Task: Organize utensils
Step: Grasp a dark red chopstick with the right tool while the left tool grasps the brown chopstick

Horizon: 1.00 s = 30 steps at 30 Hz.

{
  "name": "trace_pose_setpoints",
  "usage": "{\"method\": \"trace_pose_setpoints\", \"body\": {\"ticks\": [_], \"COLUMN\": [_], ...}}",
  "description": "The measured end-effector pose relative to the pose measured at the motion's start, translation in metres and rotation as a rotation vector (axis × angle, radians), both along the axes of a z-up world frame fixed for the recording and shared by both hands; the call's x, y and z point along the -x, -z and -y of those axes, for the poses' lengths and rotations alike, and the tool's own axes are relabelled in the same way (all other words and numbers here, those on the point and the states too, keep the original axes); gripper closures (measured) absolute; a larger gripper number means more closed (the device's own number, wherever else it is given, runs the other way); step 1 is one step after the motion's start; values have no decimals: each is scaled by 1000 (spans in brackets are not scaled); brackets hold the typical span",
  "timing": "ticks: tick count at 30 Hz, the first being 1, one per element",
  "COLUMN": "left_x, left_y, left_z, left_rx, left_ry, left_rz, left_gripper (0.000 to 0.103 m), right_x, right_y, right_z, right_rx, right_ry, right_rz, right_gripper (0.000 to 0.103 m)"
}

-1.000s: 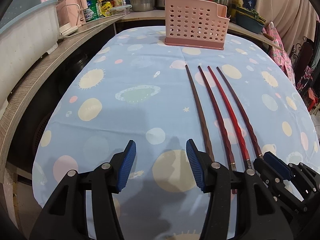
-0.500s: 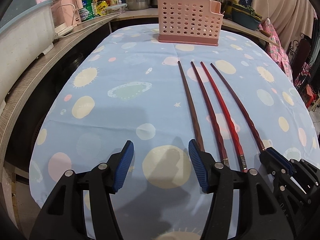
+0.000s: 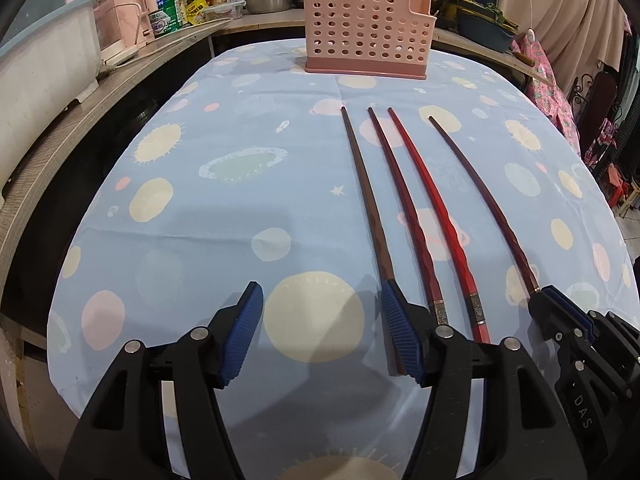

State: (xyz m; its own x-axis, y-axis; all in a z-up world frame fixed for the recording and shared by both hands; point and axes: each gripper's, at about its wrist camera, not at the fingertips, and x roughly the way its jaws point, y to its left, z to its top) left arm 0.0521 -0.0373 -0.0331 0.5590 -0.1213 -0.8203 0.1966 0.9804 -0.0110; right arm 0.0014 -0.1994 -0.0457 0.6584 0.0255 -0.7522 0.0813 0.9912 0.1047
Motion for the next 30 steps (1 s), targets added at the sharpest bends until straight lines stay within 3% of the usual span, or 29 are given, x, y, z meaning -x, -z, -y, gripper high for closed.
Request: {"method": "trace_pose_setpoints", "body": {"ticks": [14, 23, 26, 30], "left_x": [7, 8, 9, 9], "left_y": [-6, 5, 6, 5], "left_z": [5, 12, 12, 8], "left_rx": [59, 26, 9, 6], "left_ry": [15, 32, 32, 31], "left_rz": [-8, -24, -15, -12], "left_gripper": [43, 44, 47, 63], "right_x": [1, 1, 1, 0], "right_y": [0, 0, 1, 1], "right_z": [1, 1, 1, 1], "right_rx": [-11, -13, -14, -14], "right_ry": [1, 2, 1, 3], "right_rz": [2, 3, 2, 1], "right_gripper": [96, 96, 96, 96]}}
